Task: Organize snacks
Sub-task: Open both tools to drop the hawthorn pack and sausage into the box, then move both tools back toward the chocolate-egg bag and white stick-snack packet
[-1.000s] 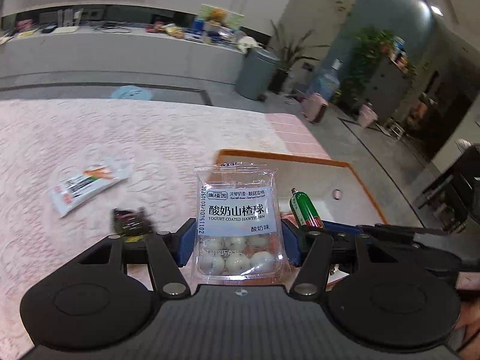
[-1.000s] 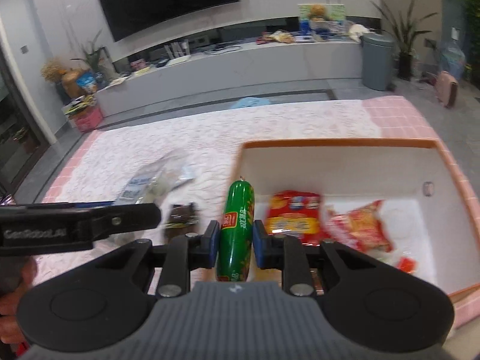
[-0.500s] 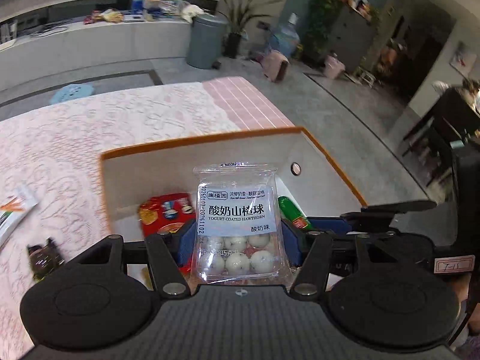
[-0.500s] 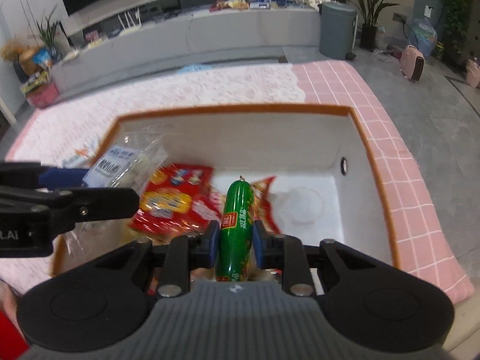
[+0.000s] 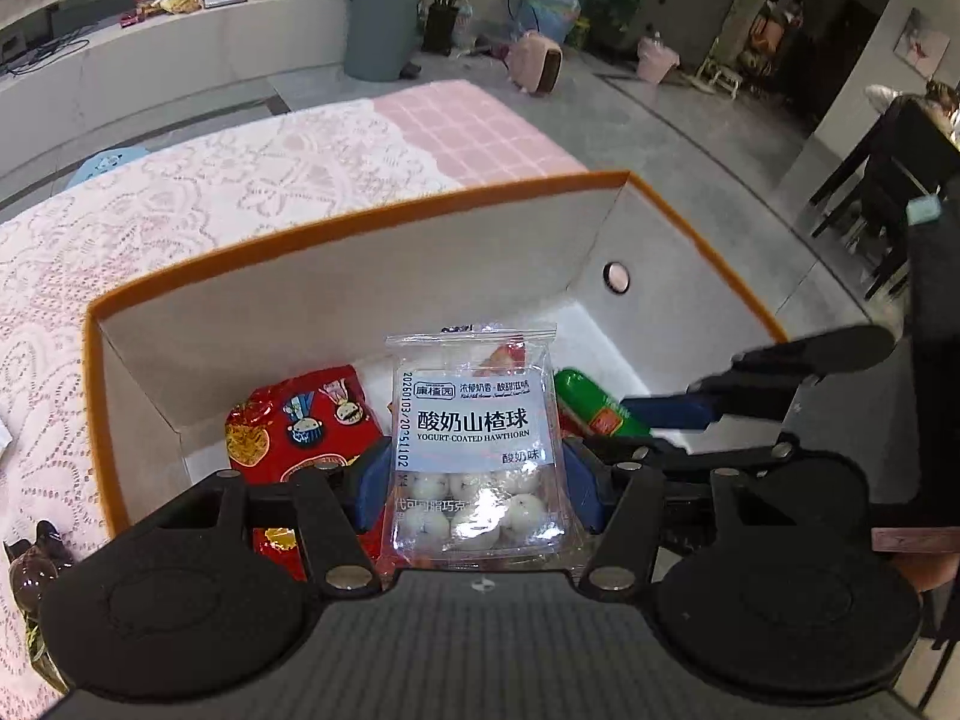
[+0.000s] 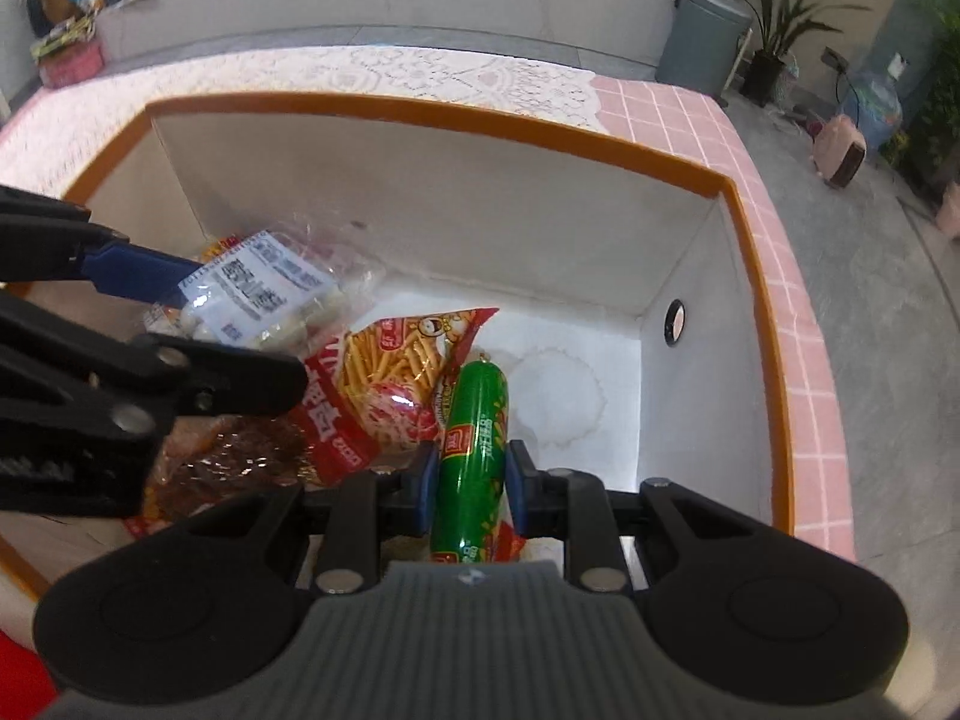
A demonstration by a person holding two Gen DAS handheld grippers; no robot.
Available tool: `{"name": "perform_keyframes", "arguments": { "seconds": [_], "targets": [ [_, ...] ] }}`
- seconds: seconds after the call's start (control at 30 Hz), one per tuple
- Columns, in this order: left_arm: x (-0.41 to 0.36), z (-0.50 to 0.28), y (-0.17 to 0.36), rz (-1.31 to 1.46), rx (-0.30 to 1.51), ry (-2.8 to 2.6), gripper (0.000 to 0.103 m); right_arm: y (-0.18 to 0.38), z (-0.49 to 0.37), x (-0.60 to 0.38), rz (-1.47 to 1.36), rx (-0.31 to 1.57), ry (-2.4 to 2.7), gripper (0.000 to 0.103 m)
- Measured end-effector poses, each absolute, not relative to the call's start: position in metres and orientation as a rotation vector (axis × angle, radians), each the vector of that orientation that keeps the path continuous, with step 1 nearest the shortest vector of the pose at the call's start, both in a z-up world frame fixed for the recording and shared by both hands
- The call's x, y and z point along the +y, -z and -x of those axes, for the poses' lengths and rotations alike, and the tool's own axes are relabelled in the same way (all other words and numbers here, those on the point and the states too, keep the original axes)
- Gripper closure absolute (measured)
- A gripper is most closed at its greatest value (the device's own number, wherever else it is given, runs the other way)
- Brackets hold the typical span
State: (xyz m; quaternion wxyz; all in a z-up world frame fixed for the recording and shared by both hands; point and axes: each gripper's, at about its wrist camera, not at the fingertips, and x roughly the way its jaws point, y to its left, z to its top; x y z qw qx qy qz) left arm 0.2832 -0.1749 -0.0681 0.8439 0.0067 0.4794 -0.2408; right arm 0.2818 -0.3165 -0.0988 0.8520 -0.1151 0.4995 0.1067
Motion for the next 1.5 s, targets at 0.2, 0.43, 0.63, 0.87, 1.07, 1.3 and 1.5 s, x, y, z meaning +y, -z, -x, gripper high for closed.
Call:
{"name": "perform_keyframes", "arguments": {
  "seconds": [0.2, 0.43, 0.63, 0.87, 1.07, 1.3, 1.5],
  "targets": [
    [-0.176, -0.285, 0.074, -0.052, 1.038, 0.501, 0.035, 0.100, -0.281, -0.308, 0.337, 1.057, -0.225, 0.081],
    [-0.168, -0.286, 0.071, -0.036, 1.048, 0.490, 0.030, 0.089, -0.279, -0.306, 0.353, 1.034, -0.208, 0.070],
    [-0.159, -0.281, 0.058, -0.019, 1.027, 0.493, 0.020, 0.079, -0.278, -0.303, 0.366, 1.025, -0.191, 0.048],
    [-0.141, -0.264, 0.033, 0.005, 0.970, 0.498, 0.020, 0.066, -0.272, -0.297, 0.319, 1.006, -0.142, 0.029],
    [-0.118, -0.249, 0.011, 0.032, 0.913, 0.476, 0.020, 0.051, -0.263, -0.289, 0.194, 0.979, -0.109, 0.024],
    [-0.086, -0.231, -0.008, 0.024, 0.871, 0.403, 0.020, 0.028, -0.241, -0.251, 0.201, 0.918, -0.165, 0.016],
    [-0.048, -0.218, -0.017, 0.040, 0.860, 0.346, 0.019, 0.014, -0.226, -0.212, 0.155, 0.872, -0.256, 0.009]
  ]
}}
